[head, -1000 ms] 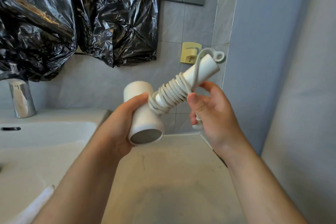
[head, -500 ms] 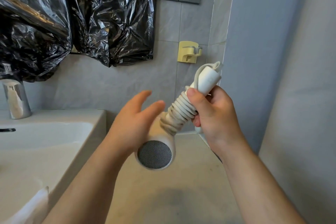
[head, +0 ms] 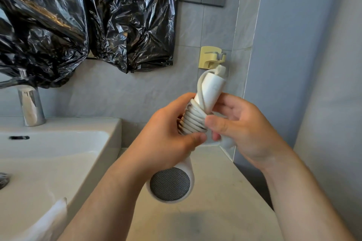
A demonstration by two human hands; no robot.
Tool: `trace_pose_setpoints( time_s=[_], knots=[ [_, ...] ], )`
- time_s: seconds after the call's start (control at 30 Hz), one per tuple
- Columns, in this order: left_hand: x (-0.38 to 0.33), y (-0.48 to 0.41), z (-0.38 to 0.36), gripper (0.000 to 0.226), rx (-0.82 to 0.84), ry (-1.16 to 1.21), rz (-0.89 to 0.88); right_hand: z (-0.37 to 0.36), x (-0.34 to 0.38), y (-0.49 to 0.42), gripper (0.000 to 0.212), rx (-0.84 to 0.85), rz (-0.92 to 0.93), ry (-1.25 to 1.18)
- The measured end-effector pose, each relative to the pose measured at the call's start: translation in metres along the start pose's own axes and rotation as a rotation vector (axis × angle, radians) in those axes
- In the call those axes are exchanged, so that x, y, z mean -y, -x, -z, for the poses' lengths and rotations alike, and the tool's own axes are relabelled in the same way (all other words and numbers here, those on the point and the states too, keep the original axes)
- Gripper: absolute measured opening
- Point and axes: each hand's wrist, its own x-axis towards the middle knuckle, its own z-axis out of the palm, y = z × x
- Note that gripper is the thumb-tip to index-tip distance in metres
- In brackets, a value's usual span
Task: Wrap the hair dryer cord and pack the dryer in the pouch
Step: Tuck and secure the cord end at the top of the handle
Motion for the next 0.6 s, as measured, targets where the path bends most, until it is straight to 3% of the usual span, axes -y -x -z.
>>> trace_pose_setpoints(
  time_s=[0.1, 0.23, 0.33, 0.43, 0.53, 0.6],
  knots=[
    [0.006, 0.0, 0.003, 0.053, -0.015, 0.133, 0.073, 0.008, 0.005, 0.002, 0.049, 0.004, 0.025, 0.008],
    [0.012, 0.002, -0.003, 0.056, -0.06, 0.166, 0.164, 0.013, 0.011, 0.005, 0.034, -0.042, 0.05, 0.01],
    [0.013, 0.001, -0.006, 0.056, -0.127, -0.089, 0.135, 0.017, 0.018, 0.011, 0.024, 0.063, -0.009, 0.061],
    [0.011, 0.0, -0.005, 0.06, -0.143, -0.372, 0.074, 0.015, 0.021, 0.013, 0.02, 0.063, 0.0, 0.218],
    [0.01, 0.0, -0.003, 0.061, -0.16, -0.486, 0.038, 0.008, 0.027, 0.014, 0.02, 0.045, 0.043, 0.338],
    [0.009, 0.001, -0.001, 0.065, -0.134, -0.518, 0.035, 0.004, 0.031, 0.014, 0.024, -0.039, 0.121, 0.276]
  ],
)
